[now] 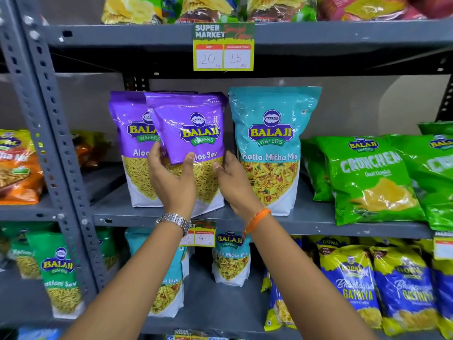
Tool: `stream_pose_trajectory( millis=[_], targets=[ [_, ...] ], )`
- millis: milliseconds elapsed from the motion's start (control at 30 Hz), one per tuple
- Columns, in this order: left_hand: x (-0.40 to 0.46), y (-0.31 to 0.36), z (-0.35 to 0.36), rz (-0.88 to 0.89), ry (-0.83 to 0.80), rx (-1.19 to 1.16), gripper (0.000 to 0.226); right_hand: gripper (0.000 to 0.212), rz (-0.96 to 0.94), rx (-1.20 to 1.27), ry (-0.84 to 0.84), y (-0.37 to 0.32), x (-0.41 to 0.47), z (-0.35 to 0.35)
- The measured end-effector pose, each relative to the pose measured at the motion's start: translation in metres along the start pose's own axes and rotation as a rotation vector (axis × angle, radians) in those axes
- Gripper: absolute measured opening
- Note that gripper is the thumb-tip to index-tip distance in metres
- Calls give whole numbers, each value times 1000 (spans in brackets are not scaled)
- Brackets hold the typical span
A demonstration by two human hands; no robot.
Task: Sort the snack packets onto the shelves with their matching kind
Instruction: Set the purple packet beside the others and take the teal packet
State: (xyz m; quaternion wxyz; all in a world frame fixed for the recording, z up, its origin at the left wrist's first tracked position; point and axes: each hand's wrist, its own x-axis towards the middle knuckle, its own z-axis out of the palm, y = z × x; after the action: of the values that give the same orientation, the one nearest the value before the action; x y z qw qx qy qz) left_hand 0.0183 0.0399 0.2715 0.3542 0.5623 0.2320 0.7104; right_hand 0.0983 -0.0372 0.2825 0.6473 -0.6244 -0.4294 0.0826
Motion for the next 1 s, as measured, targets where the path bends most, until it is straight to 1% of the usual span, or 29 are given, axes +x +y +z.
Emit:
stream_pose_trajectory(
  millis=[33,100,167,267,333,367,400,467,533,567,633,700,767,867,1000],
  targets=[
    [-6,2,-4,34,29,-9,68,64,-10,41,-25,-3,-11,-7],
    [-20,7,-8,126,85,-28,58,60,-43,135,-30,-7,-32,-30],
    [-35,14,-6,194,58,-78,42,50,-130,195,80,-13,-47,-59],
    [-51,20,13,176,-135,-133,33,35,-236,224,356,-10,-48,-100],
    [-57,20,32,104,-298,-113,37,35,-233,245,487,-1,-39,-123],
    [-57,16,41,46,-371,-87,45,39,-219,234,521,5,-34,-130],
    [-57,12,50,-24,-438,-55,55,45,-188,204,524,10,-29,-138],
    [-55,4,64,-148,-543,-5,76,61,-103,121,467,19,-19,-149],
    [-55,-3,73,-224,-624,8,82,72,-43,130,350,26,-11,-156],
    [-56,-3,75,-247,-651,-5,81,71,-26,164,283,30,-7,-157],
    [-60,0,80,-297,-680,-54,75,60,17,248,149,35,-2,-158],
    [-63,2,82,-322,-690,-90,68,50,39,302,72,40,0,-157],
    [-65,2,81,-327,-665,-118,64,46,34,326,70,42,0,-159],
    [-69,7,76,-319,-635,-147,47,46,15,334,90,38,-7,-162],
    [-77,22,59,-301,-647,-200,39,50,-6,322,110,30,-30,-163]
  ],
)
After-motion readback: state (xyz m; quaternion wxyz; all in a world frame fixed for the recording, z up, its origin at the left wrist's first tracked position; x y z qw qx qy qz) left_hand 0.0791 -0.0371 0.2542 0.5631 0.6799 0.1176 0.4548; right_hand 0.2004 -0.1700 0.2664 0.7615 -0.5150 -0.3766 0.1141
